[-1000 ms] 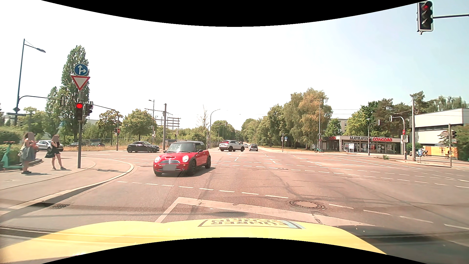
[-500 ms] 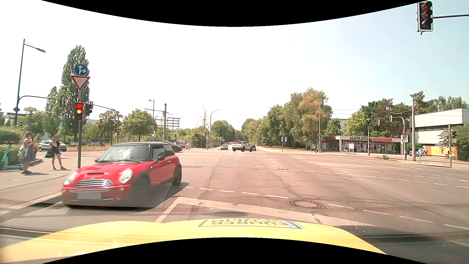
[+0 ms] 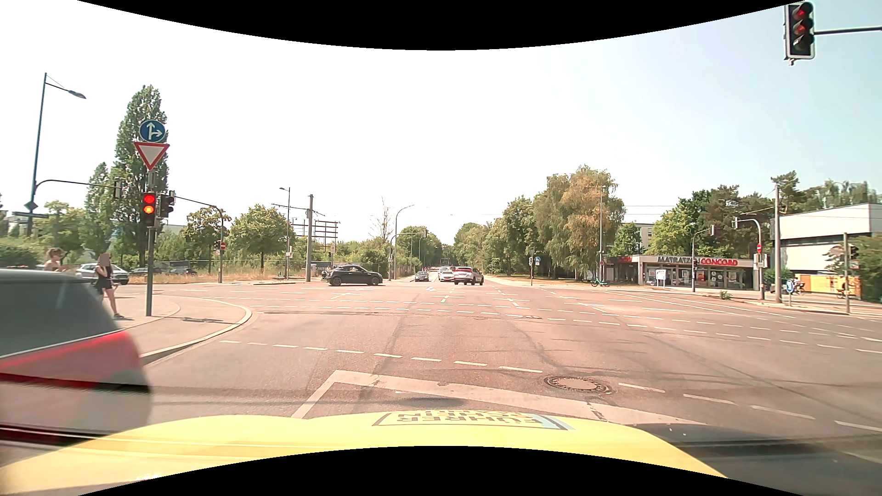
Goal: Follow the waypoints while adhering to traffic rules and regulations
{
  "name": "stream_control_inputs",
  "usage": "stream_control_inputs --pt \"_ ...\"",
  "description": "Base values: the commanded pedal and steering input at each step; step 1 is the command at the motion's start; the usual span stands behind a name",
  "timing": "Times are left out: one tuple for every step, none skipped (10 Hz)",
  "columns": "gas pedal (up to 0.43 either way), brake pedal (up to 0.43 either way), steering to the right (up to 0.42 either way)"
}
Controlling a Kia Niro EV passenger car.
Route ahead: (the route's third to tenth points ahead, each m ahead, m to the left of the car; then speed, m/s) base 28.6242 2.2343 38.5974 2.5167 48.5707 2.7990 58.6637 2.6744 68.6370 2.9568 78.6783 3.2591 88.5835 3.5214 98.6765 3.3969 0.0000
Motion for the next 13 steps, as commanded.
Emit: stream_control_inputs --pt "0.0 0.11 0.042" --pt "0.0 0.0 0.042" --pt "0.0 0.0 0.042" --pt "0.0 0.0 0.042" --pt "0.0 0.0 0.042" --pt "0.0 0.0 0.042" --pt "0.059 0.0 0.043" --pt "0.15 0.0 0.042" --pt "0.169 0.0 0.042" --pt "0.169 0.0 0.042" --pt "0.177 0.0 0.042" --pt "0.197 0.0 0.042" --pt "0.22 0.0 0.042"
